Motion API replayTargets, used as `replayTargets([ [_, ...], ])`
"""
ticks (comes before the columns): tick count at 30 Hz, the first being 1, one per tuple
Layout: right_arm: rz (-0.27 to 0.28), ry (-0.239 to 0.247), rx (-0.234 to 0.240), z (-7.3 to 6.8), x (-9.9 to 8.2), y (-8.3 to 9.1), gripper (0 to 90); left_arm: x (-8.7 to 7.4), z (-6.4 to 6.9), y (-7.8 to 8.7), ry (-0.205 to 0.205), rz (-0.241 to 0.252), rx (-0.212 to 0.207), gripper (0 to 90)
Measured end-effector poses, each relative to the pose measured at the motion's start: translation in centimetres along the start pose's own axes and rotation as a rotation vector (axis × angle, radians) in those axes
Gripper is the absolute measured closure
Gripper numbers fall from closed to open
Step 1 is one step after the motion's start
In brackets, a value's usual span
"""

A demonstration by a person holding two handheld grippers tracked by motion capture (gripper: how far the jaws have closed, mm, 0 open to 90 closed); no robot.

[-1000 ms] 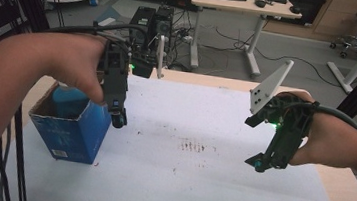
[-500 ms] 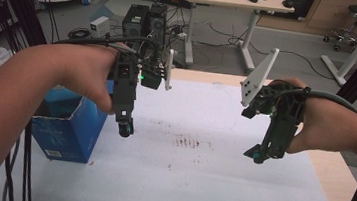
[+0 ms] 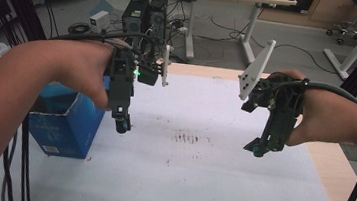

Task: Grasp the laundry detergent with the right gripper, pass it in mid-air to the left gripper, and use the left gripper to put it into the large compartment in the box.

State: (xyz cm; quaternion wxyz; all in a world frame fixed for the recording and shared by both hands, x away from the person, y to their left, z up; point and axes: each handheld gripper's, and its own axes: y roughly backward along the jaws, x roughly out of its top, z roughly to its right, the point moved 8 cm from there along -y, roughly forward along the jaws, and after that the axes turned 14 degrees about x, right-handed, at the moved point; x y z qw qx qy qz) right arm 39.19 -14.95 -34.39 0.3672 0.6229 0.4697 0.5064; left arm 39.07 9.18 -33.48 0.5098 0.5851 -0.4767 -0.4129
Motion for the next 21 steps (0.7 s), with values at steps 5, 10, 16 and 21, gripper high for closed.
replayTargets([
  [5, 0.001, -0.001, -0.005, 0.08, -0.04, 0.41, 0.7, 0.03, -0.11, 0.11, 0.004, 0.007, -0.003, 1.7],
  [10, -0.006, -0.007, -0.007, 0.11, -0.19, 0.38, 0.7, 0.02, -0.08, 0.20, -0.004, 0.011, 0.002, 1.7],
  [16, -0.013, -0.009, -0.011, 0.05, -0.46, 0.39, 0.7, -0.08, -0.01, 0.31, 0.004, 0.011, 0.008, 1.7],
  [21, -0.022, -0.007, -0.008, 0.00, -0.46, 0.24, 0.7, -0.06, 0.11, 0.34, 0.006, 0.016, 0.013, 1.7],
])
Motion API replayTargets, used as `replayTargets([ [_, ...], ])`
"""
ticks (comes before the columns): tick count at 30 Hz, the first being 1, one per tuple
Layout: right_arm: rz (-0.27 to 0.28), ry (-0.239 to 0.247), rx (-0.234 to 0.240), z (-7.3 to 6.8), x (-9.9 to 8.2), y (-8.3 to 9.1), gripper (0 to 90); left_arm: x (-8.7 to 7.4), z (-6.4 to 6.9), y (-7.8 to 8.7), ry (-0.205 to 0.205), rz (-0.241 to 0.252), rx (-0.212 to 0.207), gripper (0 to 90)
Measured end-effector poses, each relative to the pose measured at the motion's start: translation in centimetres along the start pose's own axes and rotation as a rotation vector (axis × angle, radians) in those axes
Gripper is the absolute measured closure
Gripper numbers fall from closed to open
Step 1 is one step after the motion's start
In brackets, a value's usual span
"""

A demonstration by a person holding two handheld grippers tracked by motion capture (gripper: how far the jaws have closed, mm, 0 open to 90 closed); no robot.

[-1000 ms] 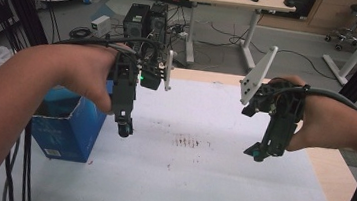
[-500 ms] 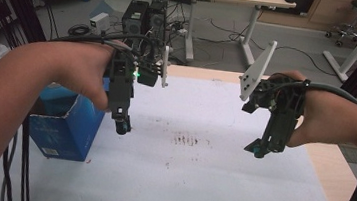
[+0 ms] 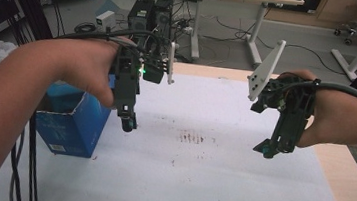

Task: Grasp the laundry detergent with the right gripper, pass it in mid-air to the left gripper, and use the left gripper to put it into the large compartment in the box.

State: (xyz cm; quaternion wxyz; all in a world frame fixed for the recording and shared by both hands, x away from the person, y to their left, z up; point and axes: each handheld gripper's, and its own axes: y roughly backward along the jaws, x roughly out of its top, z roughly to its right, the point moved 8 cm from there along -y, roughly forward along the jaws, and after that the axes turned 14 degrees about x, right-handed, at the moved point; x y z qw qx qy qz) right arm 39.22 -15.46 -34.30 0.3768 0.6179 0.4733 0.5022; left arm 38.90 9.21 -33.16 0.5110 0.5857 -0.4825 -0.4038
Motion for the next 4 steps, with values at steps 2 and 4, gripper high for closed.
replayTargets([
  [2, 0.005, 0.001, 0.000, -0.05, 0.10, -0.01, 0.7, -0.06, 0.09, -0.03, -0.005, -0.002, -0.001, 1.7],
  [4, 0.009, 0.009, -0.001, -0.09, 0.21, 0.06, 0.7, -0.16, 0.17, -0.05, -0.006, -0.004, -0.006, 1.7],
])
